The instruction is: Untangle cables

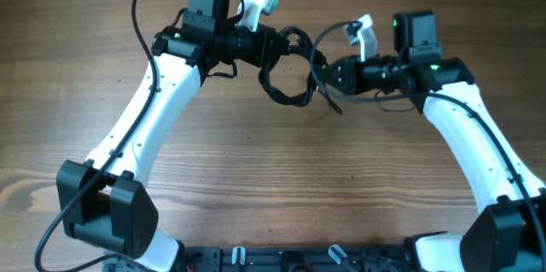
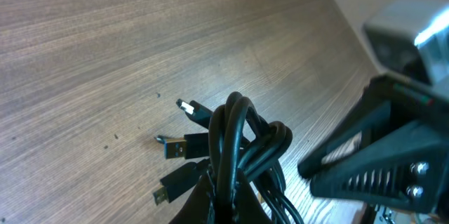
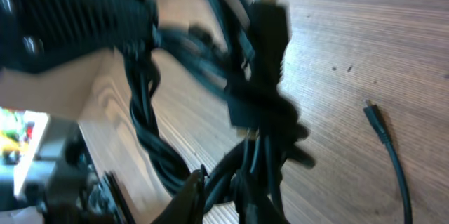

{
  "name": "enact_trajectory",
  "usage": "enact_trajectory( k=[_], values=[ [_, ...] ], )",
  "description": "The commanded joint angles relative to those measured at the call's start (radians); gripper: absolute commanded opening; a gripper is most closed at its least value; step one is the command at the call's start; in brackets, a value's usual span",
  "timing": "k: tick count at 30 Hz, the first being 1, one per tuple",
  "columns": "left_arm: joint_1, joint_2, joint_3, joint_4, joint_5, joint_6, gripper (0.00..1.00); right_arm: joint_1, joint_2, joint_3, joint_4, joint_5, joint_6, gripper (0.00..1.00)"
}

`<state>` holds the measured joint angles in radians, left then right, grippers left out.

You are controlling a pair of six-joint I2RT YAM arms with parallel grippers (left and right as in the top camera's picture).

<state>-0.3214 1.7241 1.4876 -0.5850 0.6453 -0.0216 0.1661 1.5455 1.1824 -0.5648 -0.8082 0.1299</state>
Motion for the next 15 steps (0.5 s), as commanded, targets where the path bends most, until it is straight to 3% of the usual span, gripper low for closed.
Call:
enact_trajectory(
  k=[1,3,5,10,15],
  values=[
    [-0.002,-0.009,0.01,-0.008,0.005,-0.065,0.04,-0.007,0.001,0.035,0.08,0.0,0.298,0.29],
    [-0.002,-0.009,0.01,-0.007,-0.048,-0.196,0.04,0.011,0.002,0.035,0.111,0.002,0.453,0.42],
    [-0.002,-0.009,0.01,-0.009,-0.088,-0.346,0.04,0.042,0.003,0.035,0.14,0.014,0.562,0.48],
    [-0.002,-0.009,0.01,-0.005,-0.09,-0.615,0.04,0.146,0.003,0.035,0.192,0.157,0.775,0.48],
    [-0.004,-0.009,0.01,-0.009,-0.085,-0.676,0.04,0.182,0.003,0.034,0.204,0.332,0.895,0.42]
  ],
)
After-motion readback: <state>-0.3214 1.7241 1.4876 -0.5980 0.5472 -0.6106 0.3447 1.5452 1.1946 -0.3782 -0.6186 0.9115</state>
